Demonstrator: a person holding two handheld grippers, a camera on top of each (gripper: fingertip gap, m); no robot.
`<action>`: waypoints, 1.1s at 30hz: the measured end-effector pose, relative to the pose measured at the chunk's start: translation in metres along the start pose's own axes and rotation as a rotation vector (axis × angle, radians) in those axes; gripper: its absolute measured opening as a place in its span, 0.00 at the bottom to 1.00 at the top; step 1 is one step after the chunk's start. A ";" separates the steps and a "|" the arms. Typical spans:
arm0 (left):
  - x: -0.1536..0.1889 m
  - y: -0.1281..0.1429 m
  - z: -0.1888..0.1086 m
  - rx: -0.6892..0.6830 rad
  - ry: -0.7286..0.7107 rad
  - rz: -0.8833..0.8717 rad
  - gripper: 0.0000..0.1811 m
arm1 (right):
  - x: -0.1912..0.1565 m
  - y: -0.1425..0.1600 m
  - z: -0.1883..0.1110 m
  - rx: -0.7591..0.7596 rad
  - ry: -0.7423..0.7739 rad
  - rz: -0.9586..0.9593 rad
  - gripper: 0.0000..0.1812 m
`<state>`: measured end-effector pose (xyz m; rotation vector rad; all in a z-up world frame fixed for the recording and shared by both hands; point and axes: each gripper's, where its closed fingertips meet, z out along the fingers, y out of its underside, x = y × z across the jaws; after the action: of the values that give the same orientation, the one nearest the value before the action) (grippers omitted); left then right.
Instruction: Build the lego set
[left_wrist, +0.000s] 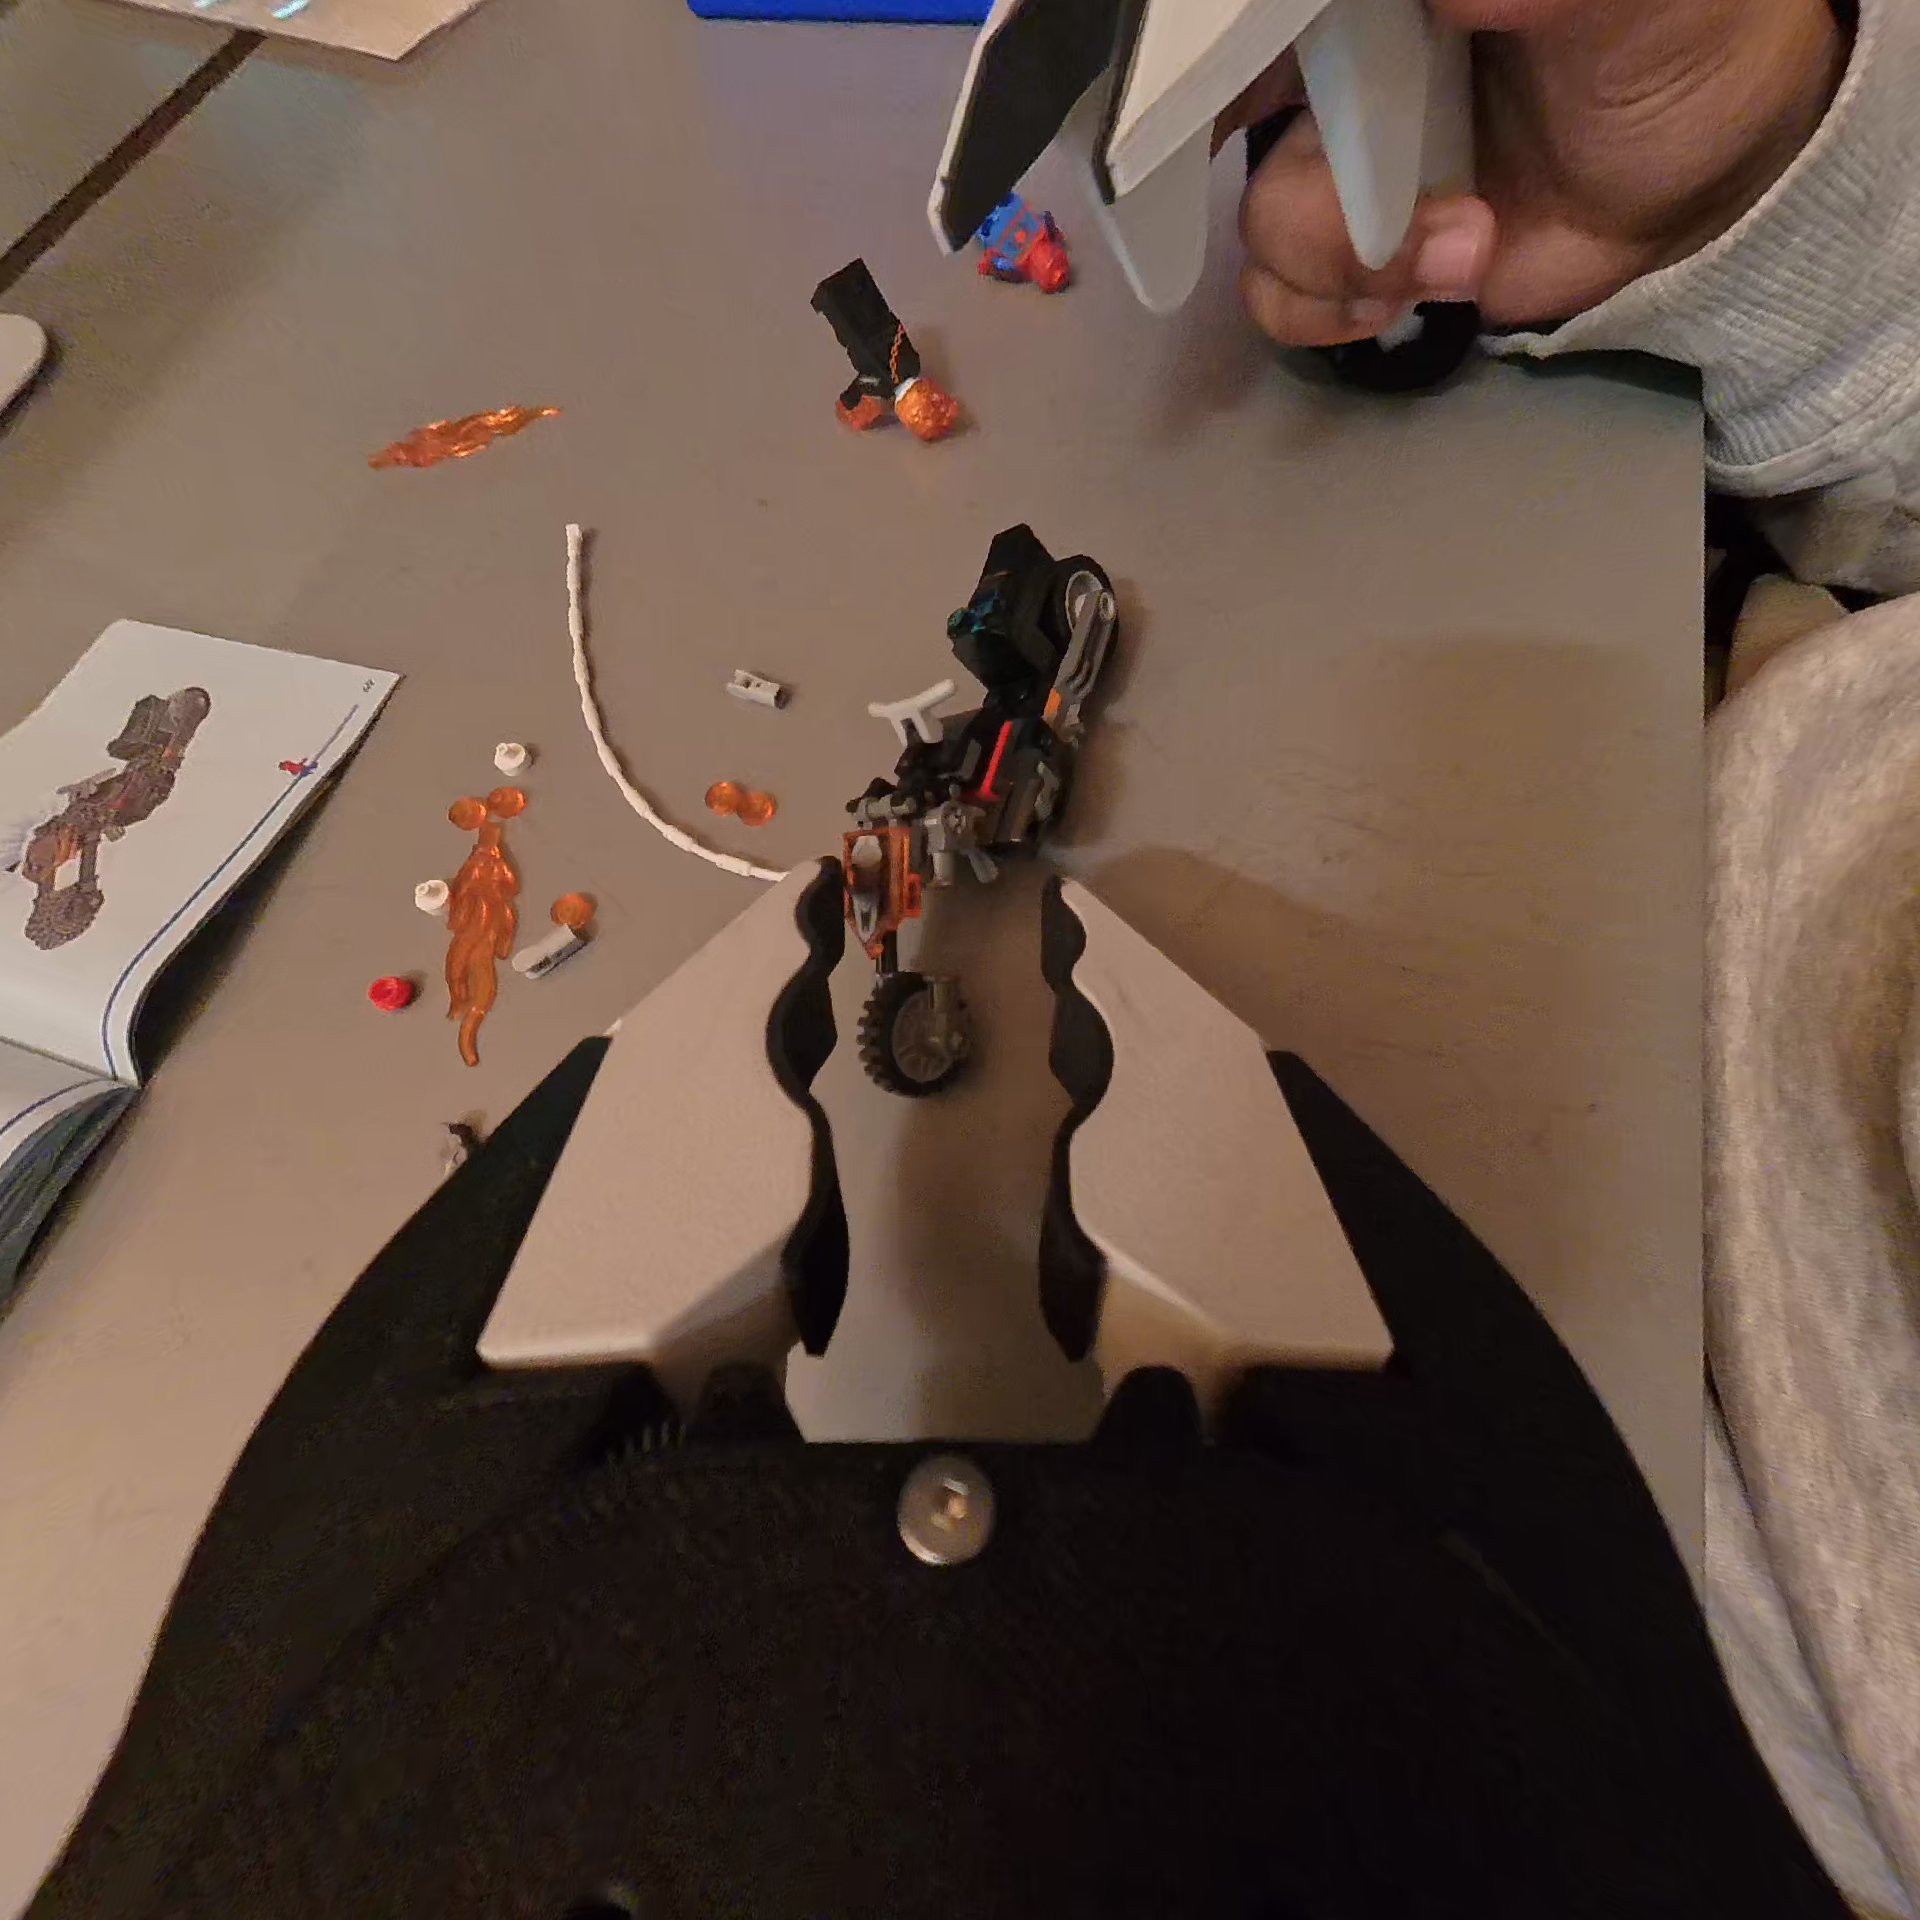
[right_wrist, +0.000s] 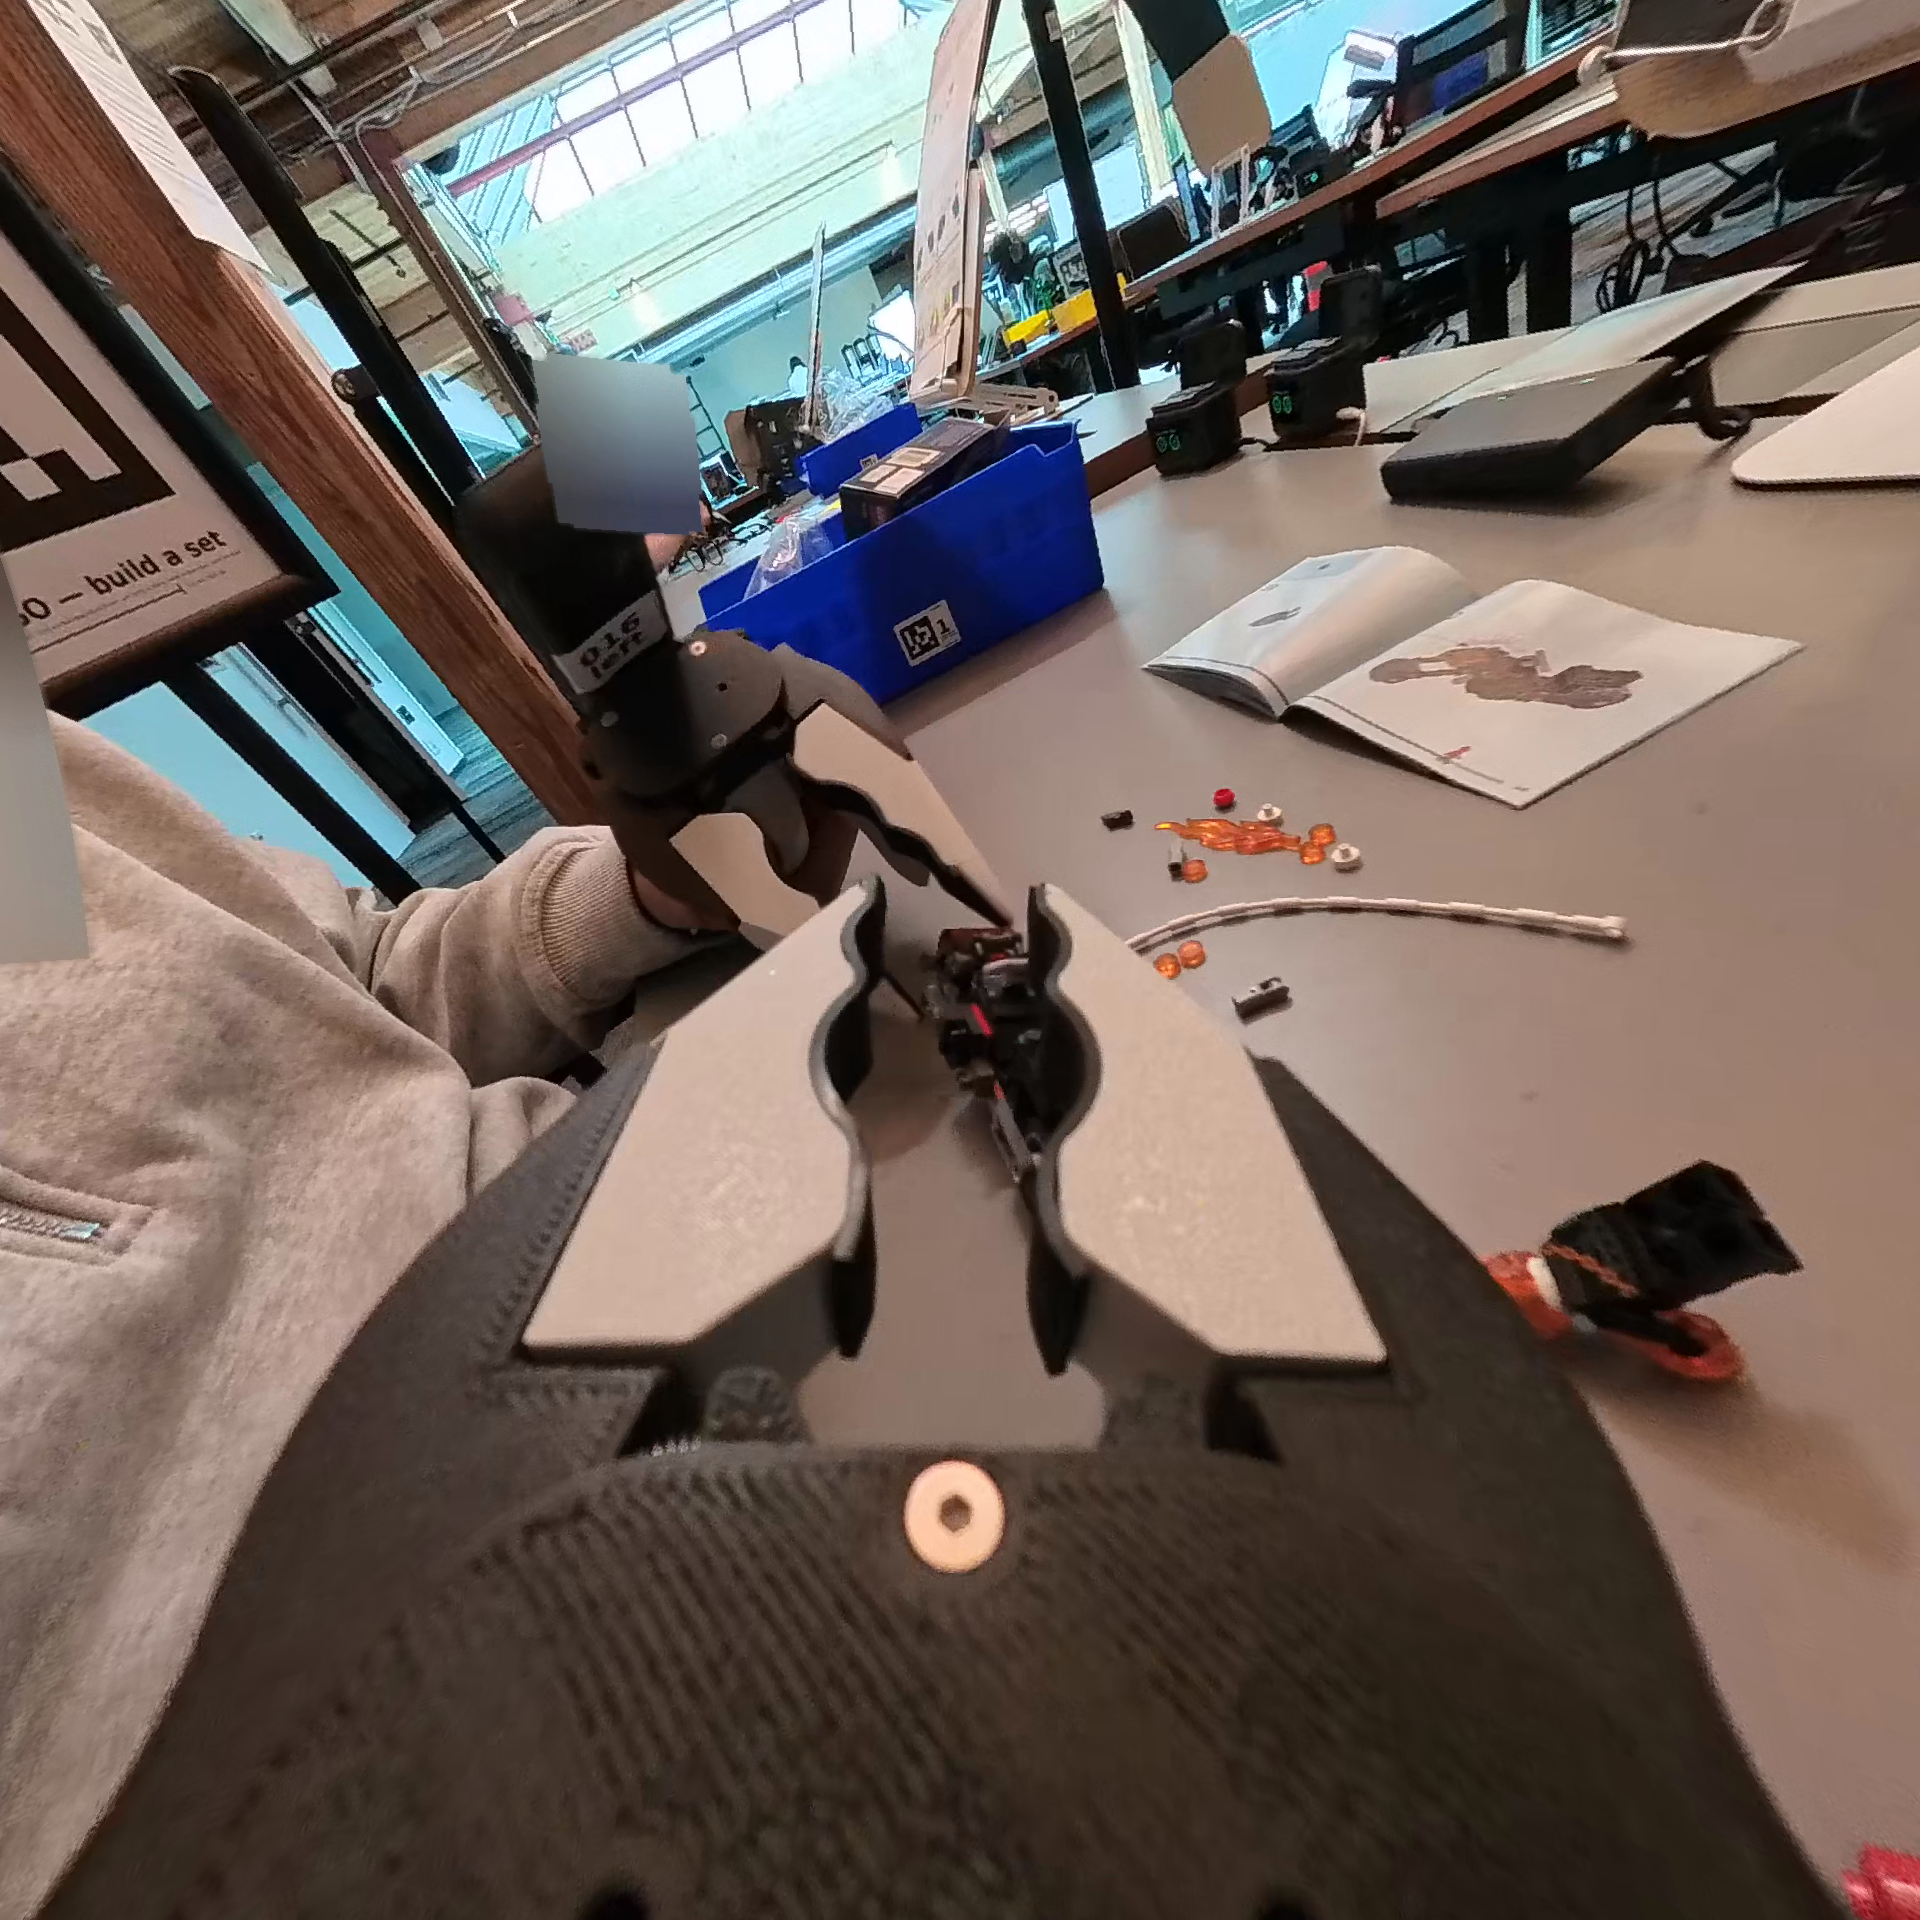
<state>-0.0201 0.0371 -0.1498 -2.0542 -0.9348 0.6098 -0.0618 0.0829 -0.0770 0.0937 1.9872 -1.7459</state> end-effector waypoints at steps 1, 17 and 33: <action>0.001 -0.001 -0.001 0.008 0.000 0.007 0.19 | 0.000 0.001 0.000 -0.004 -0.001 0.001 0.14; 0.006 -0.006 -0.006 0.054 0.041 0.011 0.16 | 0.001 0.001 0.001 -0.009 0.008 0.000 0.13; 0.002 -0.005 -0.006 0.050 0.039 -0.020 0.20 | 0.002 0.001 0.001 -0.004 0.014 -0.001 0.13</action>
<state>-0.0169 0.0387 -0.1425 -2.0032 -0.9080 0.5744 -0.0633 0.0814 -0.0784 0.1044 2.0013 -1.7463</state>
